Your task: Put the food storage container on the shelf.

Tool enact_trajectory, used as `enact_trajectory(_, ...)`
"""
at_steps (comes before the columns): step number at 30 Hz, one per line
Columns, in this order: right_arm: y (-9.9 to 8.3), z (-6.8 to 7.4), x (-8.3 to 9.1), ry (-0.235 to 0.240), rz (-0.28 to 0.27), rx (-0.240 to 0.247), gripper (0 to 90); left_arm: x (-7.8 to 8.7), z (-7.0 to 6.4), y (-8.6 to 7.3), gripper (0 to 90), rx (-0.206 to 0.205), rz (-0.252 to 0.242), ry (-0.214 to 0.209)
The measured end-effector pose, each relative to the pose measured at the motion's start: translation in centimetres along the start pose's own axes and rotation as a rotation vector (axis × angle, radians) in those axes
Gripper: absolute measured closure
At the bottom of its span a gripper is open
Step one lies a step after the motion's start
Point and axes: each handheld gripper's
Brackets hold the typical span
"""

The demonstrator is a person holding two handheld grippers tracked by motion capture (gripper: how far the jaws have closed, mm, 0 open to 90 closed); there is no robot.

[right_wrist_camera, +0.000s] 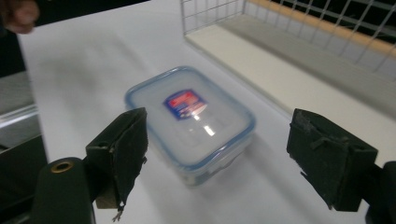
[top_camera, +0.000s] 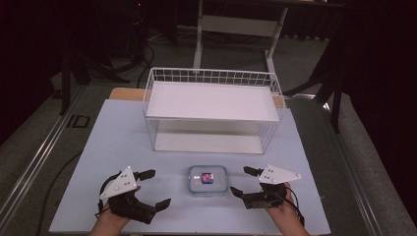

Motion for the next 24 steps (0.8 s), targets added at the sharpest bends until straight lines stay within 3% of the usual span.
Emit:
enact_trajectory(2,0.5,0.2,-0.2,-0.048,0.026,0.024,20.3,-0.4,0.1,0.4,1.0,-0.012,-0.008,0.016)
enact_trajectory(5,1.1,0.2,-0.4,-0.056,0.000,0.013,20.4,-1.2,0.2,1.1,1.0,-0.014,0.032,0.002)
enact_trajectory(7,1.5,0.0,-0.5,-0.060,-0.009,0.011,21.6,-1.8,0.2,1.6,1.0,0.007,0.052,-0.005)
enact_trajectory(10,2.0,-0.3,-0.8,-0.048,0.003,-0.021,21.6,-2.6,0.3,2.2,1.0,0.074,0.063,-0.005)
enact_trajectory(12,2.3,-0.7,-1.3,-0.030,0.018,-0.074,21.2,-3.6,0.4,2.6,1.0,0.125,0.108,-0.026)
enact_trajectory(14,2.3,-1.0,-1.9,-0.029,0.029,-0.123,14.8,-4.4,0.4,2.6,1.0,0.136,0.122,0.000)
enact_trajectory(15,2.3,-1.1,-2.2,-0.027,0.036,-0.149,13.6,-4.8,0.5,2.6,1.0,0.145,0.131,-0.010)
enact_trajectory(18,2.0,-1.7,-3.1,-0.034,0.049,-0.213,10.8,-6.1,0.6,2.5,1.0,0.161,0.194,0.010)
enact_trajectory(21,1.6,-2.4,-3.9,-0.024,0.053,-0.293,10.8,-7.3,1.0,2.3,1.0,0.229,0.233,0.014)
enact_trajectory(22,1.6,-2.4,-3.9,-0.024,0.053,-0.293,10.8,-7.3,1.0,2.3,1.1,0.229,0.233,0.014)
enact_trajectory(23,1.4,-2.7,-4.1,-0.026,0.054,-0.325,10.8,-7.3,1.0,2.3,1.1,0.229,0.233,0.014)
enact_trajectory(24,1.0,-3.1,-4.6,-0.012,0.063,-0.391,10.8,-8.4,1.1,2.0,1.1,0.271,0.267,0.008)
Point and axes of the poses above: each handheld gripper's, and its own axes: x roughly backward along the jaws, y roughly out of its top, z roughly to its left, and after that the axes turned 11 degrees about y, right-handed
